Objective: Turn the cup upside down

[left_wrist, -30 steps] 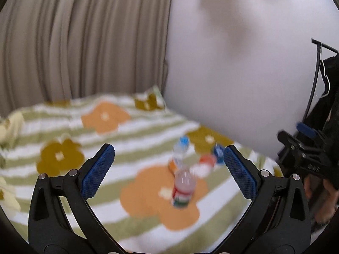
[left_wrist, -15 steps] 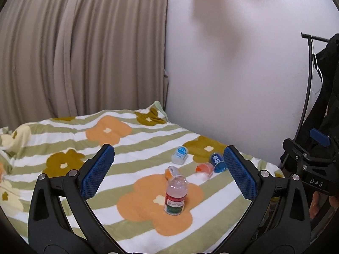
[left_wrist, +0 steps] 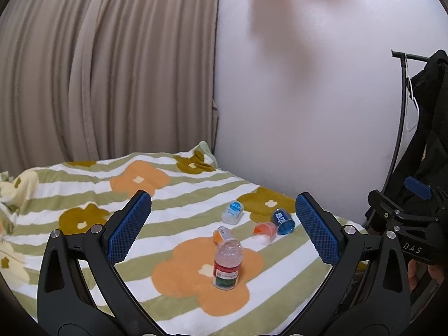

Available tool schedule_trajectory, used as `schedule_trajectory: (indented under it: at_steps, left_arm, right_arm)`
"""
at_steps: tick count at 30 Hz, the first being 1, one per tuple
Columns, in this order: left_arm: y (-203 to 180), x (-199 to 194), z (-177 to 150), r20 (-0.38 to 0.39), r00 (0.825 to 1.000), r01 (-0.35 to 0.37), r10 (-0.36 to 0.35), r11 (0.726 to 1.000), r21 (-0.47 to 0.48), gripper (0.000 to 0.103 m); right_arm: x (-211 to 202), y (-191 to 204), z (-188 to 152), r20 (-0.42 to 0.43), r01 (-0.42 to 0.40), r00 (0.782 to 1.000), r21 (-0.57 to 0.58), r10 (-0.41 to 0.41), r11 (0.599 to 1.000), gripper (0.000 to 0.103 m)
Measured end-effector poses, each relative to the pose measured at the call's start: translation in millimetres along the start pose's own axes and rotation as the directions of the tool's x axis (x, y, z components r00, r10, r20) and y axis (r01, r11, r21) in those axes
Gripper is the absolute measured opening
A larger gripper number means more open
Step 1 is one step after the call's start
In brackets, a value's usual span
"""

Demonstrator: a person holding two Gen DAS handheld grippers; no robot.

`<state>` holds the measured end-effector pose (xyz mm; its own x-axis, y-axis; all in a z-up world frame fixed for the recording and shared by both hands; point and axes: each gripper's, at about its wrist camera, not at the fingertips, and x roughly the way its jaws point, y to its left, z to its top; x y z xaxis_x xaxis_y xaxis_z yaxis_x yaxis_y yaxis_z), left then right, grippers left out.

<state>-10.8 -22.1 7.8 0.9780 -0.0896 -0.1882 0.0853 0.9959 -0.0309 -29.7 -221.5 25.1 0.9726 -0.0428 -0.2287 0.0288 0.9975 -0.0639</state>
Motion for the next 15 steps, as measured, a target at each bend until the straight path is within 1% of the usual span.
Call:
schedule_trajectory:
  at_steps: [4,15]
  left_arm:
    - [-3.6,0.9,-0.4,0.000,1.000,-0.004,0.004,1.000,0.018,0.102]
    - [-7.4,0.3,1.0,0.011,1.000,0.013,-0.014,1.000,0.025,0.102]
  right_arm:
    - [0.5,-0.6,0.0,-0.003,0.003,1.000,0.003,-0.003,1.000,0.103]
    - [0.1,-0.4,-0.3,-0.010,0.008,1.000,0.003,-0.008,1.000,0.103]
